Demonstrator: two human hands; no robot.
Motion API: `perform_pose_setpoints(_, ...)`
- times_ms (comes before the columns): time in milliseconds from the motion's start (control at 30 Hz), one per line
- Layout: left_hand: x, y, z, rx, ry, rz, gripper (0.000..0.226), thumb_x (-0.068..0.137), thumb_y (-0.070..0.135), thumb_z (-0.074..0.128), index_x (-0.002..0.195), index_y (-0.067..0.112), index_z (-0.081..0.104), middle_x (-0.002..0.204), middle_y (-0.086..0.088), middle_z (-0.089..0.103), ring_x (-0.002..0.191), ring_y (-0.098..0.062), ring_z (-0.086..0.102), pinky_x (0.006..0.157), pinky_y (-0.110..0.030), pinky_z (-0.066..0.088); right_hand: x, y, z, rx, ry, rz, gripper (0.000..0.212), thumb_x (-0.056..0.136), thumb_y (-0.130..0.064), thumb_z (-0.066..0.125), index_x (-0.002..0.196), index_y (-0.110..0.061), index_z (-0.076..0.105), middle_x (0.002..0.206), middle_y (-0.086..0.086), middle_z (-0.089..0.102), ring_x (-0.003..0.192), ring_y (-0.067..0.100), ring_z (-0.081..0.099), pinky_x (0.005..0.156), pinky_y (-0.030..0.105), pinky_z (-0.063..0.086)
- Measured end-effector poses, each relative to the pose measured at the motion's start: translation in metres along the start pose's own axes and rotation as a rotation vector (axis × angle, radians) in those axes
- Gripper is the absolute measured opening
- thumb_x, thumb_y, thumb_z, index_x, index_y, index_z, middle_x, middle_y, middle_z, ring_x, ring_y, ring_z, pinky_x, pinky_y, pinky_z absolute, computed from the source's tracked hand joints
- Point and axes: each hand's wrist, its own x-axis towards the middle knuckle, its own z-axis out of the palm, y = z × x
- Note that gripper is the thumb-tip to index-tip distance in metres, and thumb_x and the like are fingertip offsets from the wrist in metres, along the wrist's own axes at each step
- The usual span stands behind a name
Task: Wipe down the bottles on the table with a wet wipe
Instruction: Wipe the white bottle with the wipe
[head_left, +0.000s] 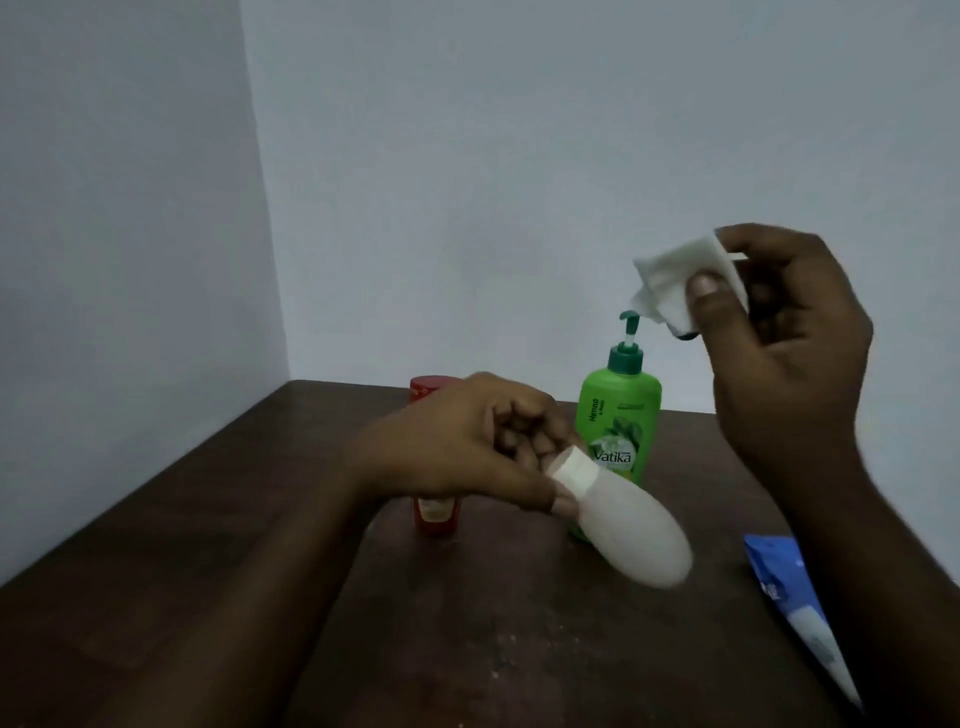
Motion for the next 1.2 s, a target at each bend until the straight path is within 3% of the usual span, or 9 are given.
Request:
perform_pose_setpoints(100,0.005,-0.008,-0.012,-0.252,0.057,0.061,0.033,0.084,-0.006,0.08,0.116,-0.001,0.073,0.104,-0.025,0.076,0.09,-0.031,0.073,0.082,-0.037,0.063,0.005,0.001,0.001,0.13,-0.123,0.125,0.027,0.096,0.001,0.065,0.1,-0.025,0.069,0.082,-0.017,0.072,0.073,0.014,0.067,0.067,0.029,0.056)
perform_pose_setpoints(200,0.016,-0.029,0.0,-0.583,0.127,0.096,0.044,0.082,0.016,0.086,0.12,-0.001,0.071,0.109,-0.015,0.075,0.099,-0.026,0.073,0.086,-0.039,0.062,-0.018,0.014,0.01,0.131,-0.177,0.217,0.034,0.091,0.003,0.07,0.097,-0.031,0.072,0.089,-0.022,0.075,0.078,-0.001,0.067,0.07,0.015,0.052)
perform_pose_setpoints(367,0.04,-0.025,0.019,-1.086,0.174,0.051,0.042,0.092,0.026,0.065,0.125,0.0,0.069,0.105,-0.01,0.072,0.097,-0.021,0.069,0.087,-0.036,0.057,-0.053,0.037,0.021,0.124,-0.079,0.336,0.025,0.094,0.001,0.069,0.104,-0.021,0.075,0.093,-0.011,0.078,0.085,0.004,0.071,0.076,0.019,0.056)
perform_pose_setpoints(500,0.051,-0.031,0.027,-1.253,0.195,0.042,0.047,0.088,0.027,0.07,0.128,0.003,0.07,0.105,-0.011,0.062,0.089,-0.02,0.06,0.081,-0.031,0.053,-0.062,0.04,0.02,0.077,0.036,0.363,0.017,0.096,-0.004,0.068,0.111,-0.011,0.074,0.1,-0.006,0.076,0.089,0.006,0.07,0.076,0.018,0.053)
perform_pose_setpoints(600,0.05,-0.043,0.04,-1.281,0.211,-0.005,0.043,0.083,0.023,0.078,0.123,0.007,0.074,0.109,-0.012,0.067,0.083,-0.02,0.063,0.076,-0.03,0.055,-0.066,0.03,0.02,-0.016,0.117,0.28,0.017,0.097,-0.008,0.068,0.113,-0.014,0.072,0.1,-0.011,0.073,0.089,0.0,0.068,0.075,0.012,0.05)
perform_pose_setpoints(700,0.047,-0.047,0.05,-1.316,0.252,-0.051,0.029,0.089,0.023,0.074,0.117,0.014,0.078,0.105,-0.011,0.069,0.081,-0.02,0.066,0.07,-0.03,0.058,-0.07,0.025,0.019,-0.229,0.112,0.017,0.019,0.096,0.0,0.067,0.113,-0.005,0.074,0.102,0.001,0.072,0.094,0.007,0.066,0.083,0.018,0.05)
perform_pose_setpoints(900,0.047,-0.037,0.062,-1.43,0.288,-0.112,0.026,0.09,0.027,0.066,0.107,0.015,0.082,0.096,-0.01,0.076,0.08,-0.02,0.074,0.074,-0.033,0.062,-0.08,0.031,0.03,-0.376,-0.222,-0.304,0.022,0.091,0.001,0.067,0.112,0.002,0.076,0.106,0.018,0.071,0.098,0.032,0.065,0.096,0.021,0.043)
perform_pose_setpoints(1067,0.049,-0.045,0.05,-1.492,0.306,-0.076,0.029,0.091,0.027,0.065,0.114,0.014,0.078,0.095,-0.01,0.069,0.083,-0.017,0.065,0.072,-0.028,0.061,-0.08,0.03,0.032,-0.214,-0.423,-0.343,0.032,0.085,0.002,0.058,0.112,0.004,0.075,0.112,0.021,0.067,0.1,0.034,0.064,0.09,0.04,0.049)
perform_pose_setpoints(1200,0.049,-0.053,0.045,-1.453,0.305,-0.055,0.027,0.092,0.029,0.067,0.116,0.021,0.078,0.099,-0.007,0.066,0.077,-0.016,0.054,0.066,-0.028,0.054,-0.081,0.024,0.029,-0.153,-0.616,-0.46,0.027,0.091,-0.009,0.057,0.105,0.0,0.078,0.108,0.017,0.069,0.095,0.03,0.063,0.089,0.034,0.044)
